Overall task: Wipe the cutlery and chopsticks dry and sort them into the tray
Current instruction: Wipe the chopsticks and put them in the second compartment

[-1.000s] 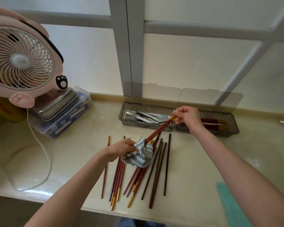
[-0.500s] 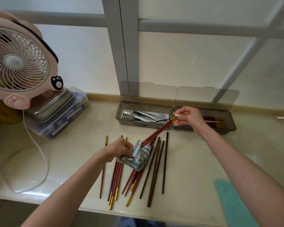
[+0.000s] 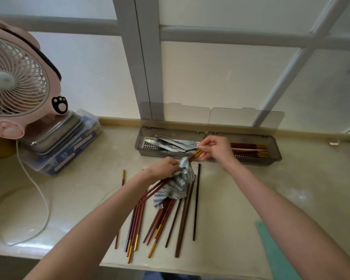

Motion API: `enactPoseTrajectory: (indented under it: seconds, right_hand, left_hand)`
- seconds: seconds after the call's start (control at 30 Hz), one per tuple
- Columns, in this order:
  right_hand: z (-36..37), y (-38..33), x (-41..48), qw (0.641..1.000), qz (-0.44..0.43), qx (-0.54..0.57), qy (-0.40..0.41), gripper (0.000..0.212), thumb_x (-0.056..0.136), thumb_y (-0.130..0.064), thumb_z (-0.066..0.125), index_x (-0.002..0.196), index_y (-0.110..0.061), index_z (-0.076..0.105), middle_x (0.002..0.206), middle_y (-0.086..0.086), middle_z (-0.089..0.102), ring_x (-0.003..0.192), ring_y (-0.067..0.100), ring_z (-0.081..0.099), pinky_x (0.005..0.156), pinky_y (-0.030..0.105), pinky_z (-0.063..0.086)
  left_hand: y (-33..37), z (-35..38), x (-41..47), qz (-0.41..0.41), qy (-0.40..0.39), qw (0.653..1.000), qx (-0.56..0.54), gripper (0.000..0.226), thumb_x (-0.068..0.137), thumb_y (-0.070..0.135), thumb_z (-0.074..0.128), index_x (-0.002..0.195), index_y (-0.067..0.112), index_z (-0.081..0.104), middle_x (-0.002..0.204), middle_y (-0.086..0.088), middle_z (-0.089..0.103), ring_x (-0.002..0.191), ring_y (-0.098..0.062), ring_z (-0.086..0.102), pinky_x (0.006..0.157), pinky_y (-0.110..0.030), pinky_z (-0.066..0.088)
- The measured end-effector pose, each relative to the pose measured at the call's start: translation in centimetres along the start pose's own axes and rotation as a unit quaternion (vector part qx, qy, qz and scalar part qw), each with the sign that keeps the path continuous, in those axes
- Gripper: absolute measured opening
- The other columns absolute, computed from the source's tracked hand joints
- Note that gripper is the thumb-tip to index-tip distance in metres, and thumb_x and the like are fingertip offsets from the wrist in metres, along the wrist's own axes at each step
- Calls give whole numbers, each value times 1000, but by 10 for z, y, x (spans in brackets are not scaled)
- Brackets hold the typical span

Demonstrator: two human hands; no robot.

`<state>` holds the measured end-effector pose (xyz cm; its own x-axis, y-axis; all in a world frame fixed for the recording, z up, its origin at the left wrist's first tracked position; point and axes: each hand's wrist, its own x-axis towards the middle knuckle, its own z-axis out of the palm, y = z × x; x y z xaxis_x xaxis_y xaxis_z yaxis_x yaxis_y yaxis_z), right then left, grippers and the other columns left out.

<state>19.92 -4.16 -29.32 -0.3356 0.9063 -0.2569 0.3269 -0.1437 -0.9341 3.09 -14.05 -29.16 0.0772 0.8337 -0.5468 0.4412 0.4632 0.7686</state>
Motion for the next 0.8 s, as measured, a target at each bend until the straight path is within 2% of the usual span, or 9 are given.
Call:
enactPoseTrajectory:
  seconds: [0.07, 0.17, 0.27, 0.37, 0.43, 0.5, 0.6, 0.73, 0.8]
  right_hand:
    - [-34, 7, 14, 998, 11, -15, 59, 8, 85, 4, 61, 83, -3, 64, 75, 15, 66, 55, 18, 67, 55, 24, 58]
    - [-93, 27, 33, 987, 38, -8, 156, 15, 88, 3, 59, 80, -8, 63, 82, 18, 66, 52, 15, 67, 54, 23, 58]
    - [-157, 57, 40, 947, 99, 76, 297, 25, 88, 9, 55, 71, -9, 58, 91, 21, 62, 38, 10, 62, 46, 17, 54]
    - [-193, 80, 41, 911, 132, 85, 381, 20, 83, 9, 62, 69, -6, 62, 100, 22, 63, 35, 10, 60, 44, 17, 53]
    - [-195, 85, 44, 903, 120, 98, 401, 8, 82, 11, 62, 83, 4, 67, 98, 22, 62, 34, 7, 58, 41, 14, 50]
    - [-191, 89, 49, 897, 106, 113, 415, 16, 82, 12, 60, 94, 4, 66, 95, 19, 60, 35, 8, 57, 38, 11, 46]
    - [-186, 95, 54, 894, 102, 111, 422, 19, 82, 12, 61, 98, 5, 66, 92, 16, 58, 35, 5, 55, 36, 10, 45]
    - [-187, 108, 65, 903, 134, 87, 400, 26, 79, 9, 67, 105, 6, 66, 101, 20, 65, 67, 25, 68, 39, 10, 47]
    - [-185, 116, 75, 917, 146, 81, 362, 27, 86, 3, 62, 112, 6, 63, 105, 24, 63, 61, 16, 69, 44, 11, 50]
  left_hand:
    - [-6, -5, -3, -7, 1, 1000, 13, 27, 98, 10, 39, 77, 10, 56, 75, -6, 56, 66, -15, 53, 65, -27, 45]
    - [-22, -10, -11, -29, 25, 999, -10, 23, 98, 12, 39, 91, 0, 58, 87, -15, 60, 79, -23, 59, 74, -31, 49]
    - [-44, -15, -22, -42, 86, 990, -107, 21, 97, 9, 39, 91, -2, 57, 87, -18, 60, 79, -24, 59, 76, -32, 48]
    - [-48, -14, -33, -43, 101, 978, -180, 20, 98, 11, 40, 90, 3, 57, 83, -10, 64, 73, -17, 62, 70, -26, 51]
    - [-44, -9, -38, -35, 97, 972, -211, 20, 98, 12, 41, 90, 4, 57, 81, -7, 64, 72, -15, 63, 68, -24, 52]
    - [-39, -6, -40, -21, 103, 964, -244, 20, 97, 13, 42, 92, 5, 59, 82, -7, 66, 74, -15, 64, 69, -24, 52]
    - [-35, -6, -44, -13, 146, 940, -309, 21, 97, 13, 41, 98, 3, 60, 86, -8, 69, 75, -16, 66, 68, -25, 53]
    - [-28, -7, -49, 8, 194, 914, -357, 24, 97, 9, 38, 92, 3, 60, 81, -8, 69, 71, -16, 67, 64, -25, 53]
    - [-25, -6, -51, 17, 206, 909, -362, 25, 97, 10, 37, 95, 2, 60, 84, -9, 68, 73, -18, 66, 68, -27, 52]
